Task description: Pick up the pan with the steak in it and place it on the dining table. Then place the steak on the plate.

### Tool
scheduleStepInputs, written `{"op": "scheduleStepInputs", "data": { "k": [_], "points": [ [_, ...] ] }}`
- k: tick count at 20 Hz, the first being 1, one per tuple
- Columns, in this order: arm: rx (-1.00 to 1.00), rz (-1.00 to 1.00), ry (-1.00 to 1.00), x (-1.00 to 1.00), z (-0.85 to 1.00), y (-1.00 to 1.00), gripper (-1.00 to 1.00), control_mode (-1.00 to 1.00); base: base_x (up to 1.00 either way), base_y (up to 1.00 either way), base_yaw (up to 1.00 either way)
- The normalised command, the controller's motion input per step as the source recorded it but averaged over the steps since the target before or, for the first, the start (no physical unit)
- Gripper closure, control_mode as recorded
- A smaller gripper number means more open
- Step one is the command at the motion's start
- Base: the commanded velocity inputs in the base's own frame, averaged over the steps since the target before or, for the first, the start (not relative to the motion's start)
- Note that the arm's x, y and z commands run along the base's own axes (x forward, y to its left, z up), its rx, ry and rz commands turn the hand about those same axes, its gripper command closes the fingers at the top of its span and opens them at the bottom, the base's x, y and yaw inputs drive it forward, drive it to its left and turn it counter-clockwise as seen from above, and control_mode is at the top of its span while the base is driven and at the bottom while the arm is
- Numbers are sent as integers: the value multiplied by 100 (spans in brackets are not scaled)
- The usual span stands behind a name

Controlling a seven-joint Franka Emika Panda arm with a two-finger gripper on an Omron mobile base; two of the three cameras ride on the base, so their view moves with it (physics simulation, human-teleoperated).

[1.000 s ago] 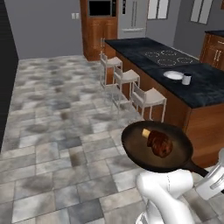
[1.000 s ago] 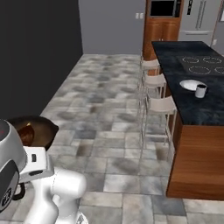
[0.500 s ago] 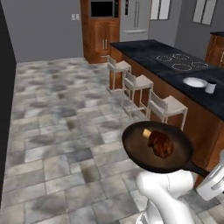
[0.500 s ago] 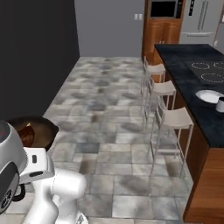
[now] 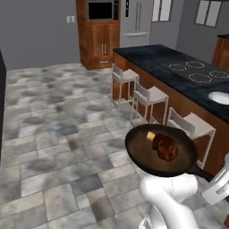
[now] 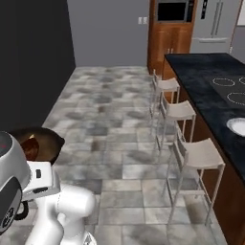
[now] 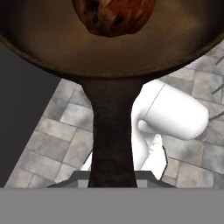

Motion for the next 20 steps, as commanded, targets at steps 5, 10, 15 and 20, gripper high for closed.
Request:
{"op": "scheduleStepInputs", "data": {
  "k": [5,10,15,20],
  "points": [
    [0,0,0,0,0,0,100,100,100,47,-13],
    [0,0,0,0,0,0,100,100,100,46,-13],
    [0,0,0,0,0,0,100,100,100,47,-13],
    [0,0,0,0,0,0,100,100,98,46,-17]
  ]
}}
